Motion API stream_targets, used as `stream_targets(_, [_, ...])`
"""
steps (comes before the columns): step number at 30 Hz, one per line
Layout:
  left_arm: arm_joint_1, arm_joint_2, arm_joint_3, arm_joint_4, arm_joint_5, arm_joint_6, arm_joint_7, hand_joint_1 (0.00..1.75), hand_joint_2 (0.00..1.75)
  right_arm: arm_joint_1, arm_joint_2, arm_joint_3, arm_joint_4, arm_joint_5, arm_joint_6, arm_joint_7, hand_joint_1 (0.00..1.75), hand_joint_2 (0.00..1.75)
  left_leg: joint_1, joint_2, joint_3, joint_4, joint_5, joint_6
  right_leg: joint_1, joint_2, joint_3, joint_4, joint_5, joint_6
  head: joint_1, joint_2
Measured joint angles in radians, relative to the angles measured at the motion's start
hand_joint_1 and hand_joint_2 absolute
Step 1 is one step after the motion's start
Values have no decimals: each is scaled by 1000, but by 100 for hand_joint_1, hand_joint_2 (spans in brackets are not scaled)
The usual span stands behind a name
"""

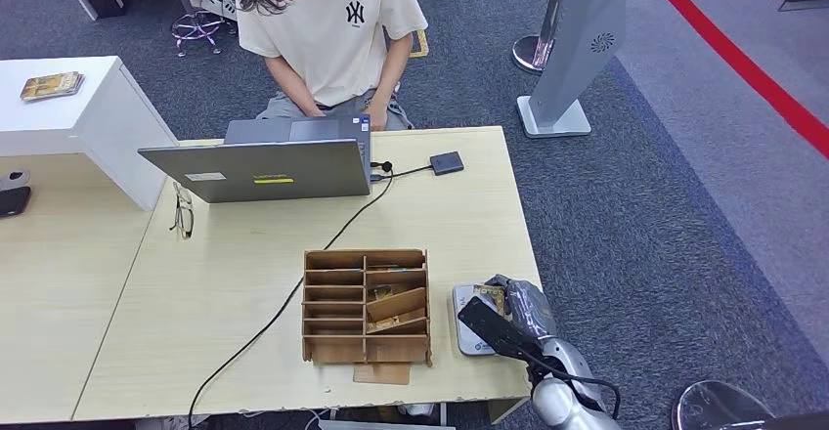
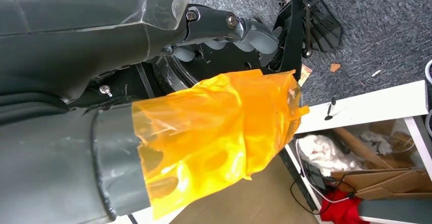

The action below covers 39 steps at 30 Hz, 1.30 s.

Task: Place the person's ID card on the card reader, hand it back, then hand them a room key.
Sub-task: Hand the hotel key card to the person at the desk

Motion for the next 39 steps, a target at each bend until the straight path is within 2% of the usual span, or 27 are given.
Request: stream_targets(39, [-2,0,0,0,1,-12,-6,0,0,-14,10,-2,12,1,13,3,175,175,0,0,0,0,0,0,0,0,0,0,0,0,0,0])
